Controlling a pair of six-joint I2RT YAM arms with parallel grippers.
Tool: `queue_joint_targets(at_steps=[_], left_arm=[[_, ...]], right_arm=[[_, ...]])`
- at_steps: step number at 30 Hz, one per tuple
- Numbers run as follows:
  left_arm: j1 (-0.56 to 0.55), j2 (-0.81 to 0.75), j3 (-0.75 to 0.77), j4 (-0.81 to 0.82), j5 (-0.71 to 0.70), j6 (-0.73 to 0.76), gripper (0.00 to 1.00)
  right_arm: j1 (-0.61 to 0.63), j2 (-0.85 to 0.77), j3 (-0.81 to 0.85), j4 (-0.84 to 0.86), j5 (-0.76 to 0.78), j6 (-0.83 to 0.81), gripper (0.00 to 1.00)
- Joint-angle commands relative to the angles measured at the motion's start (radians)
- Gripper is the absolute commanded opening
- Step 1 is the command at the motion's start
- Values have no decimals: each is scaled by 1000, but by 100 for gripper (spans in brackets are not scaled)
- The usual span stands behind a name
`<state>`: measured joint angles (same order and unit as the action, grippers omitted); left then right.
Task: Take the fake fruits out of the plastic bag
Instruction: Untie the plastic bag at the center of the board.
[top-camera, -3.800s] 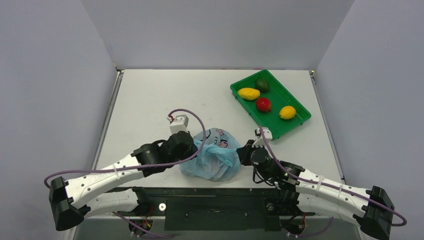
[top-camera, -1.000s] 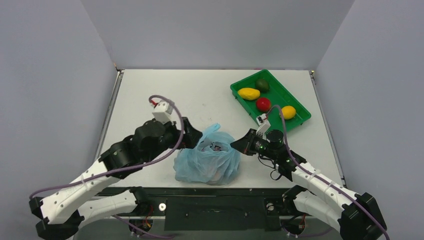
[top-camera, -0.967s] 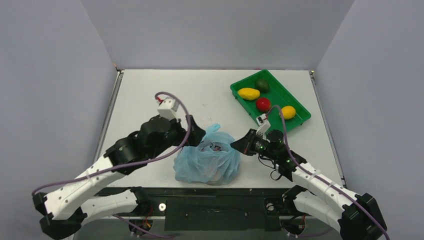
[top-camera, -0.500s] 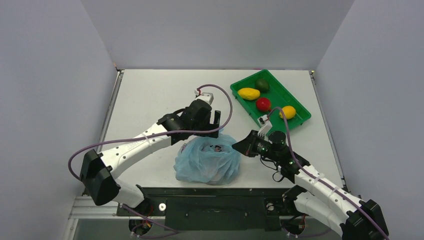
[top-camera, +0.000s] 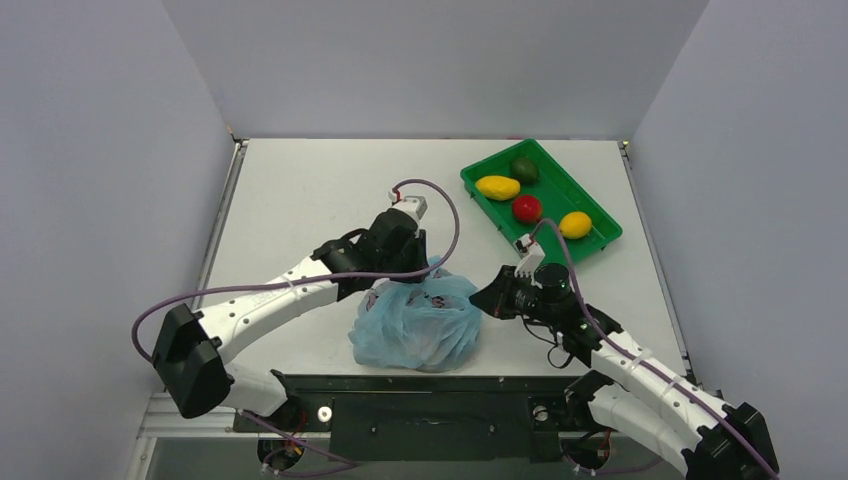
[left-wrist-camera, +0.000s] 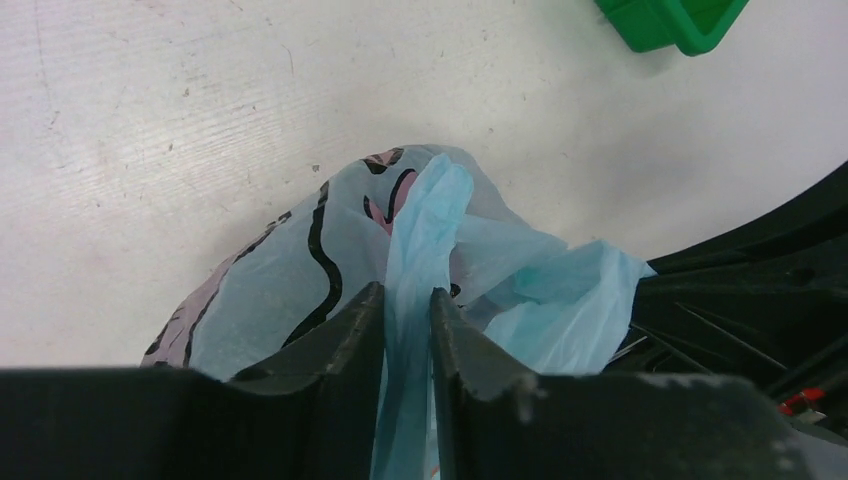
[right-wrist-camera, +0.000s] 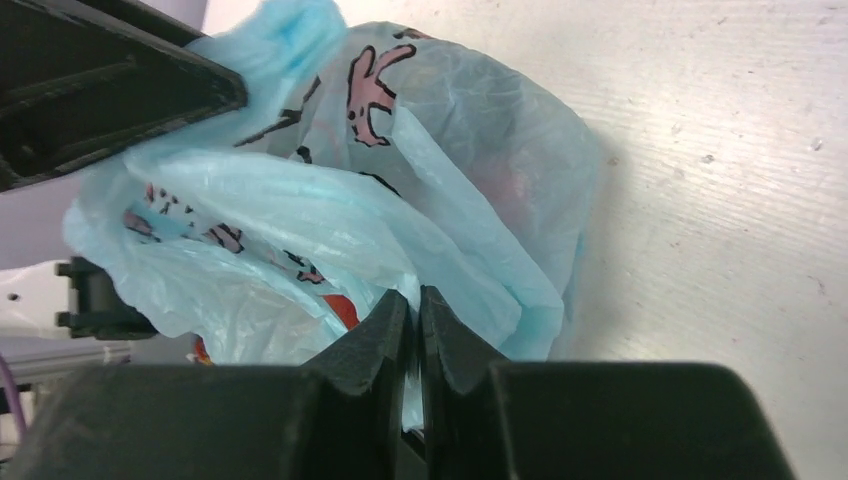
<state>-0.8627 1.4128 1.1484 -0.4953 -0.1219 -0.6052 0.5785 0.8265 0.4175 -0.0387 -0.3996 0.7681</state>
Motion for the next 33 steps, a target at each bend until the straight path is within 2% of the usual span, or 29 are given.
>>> queue_joint_targets(at_steps=[1,2,4,10,15,19,25,33], left_arm=[[3,-148,-42,59,-44,-33,17],[3,-166,-65,67,-60,-40,8],[4,-221,-103,76,-81,-66,0],[5,-377,-241,154,-87,-160,0],[9,-476,-324,186,-82,-221,0],[11,-507,-360,181,-56,-240,0],[12,-556,-392,175,-25,-255,0],[17,-579,-396,145,4,-246,0]], right_arm=[[57,-43,85,-129,140,-124,11],[71,-48,102,-166,165,-136,17],[114,-54,134,-213,234,-174,26],[212,-30,239,-306,380,-282,48],[241,20,341,-325,394,-355,51],[257,111,425,-314,365,-390,57],[303,254,529,-266,305,-399,60],[409,415,675,-349,378,-398,60]])
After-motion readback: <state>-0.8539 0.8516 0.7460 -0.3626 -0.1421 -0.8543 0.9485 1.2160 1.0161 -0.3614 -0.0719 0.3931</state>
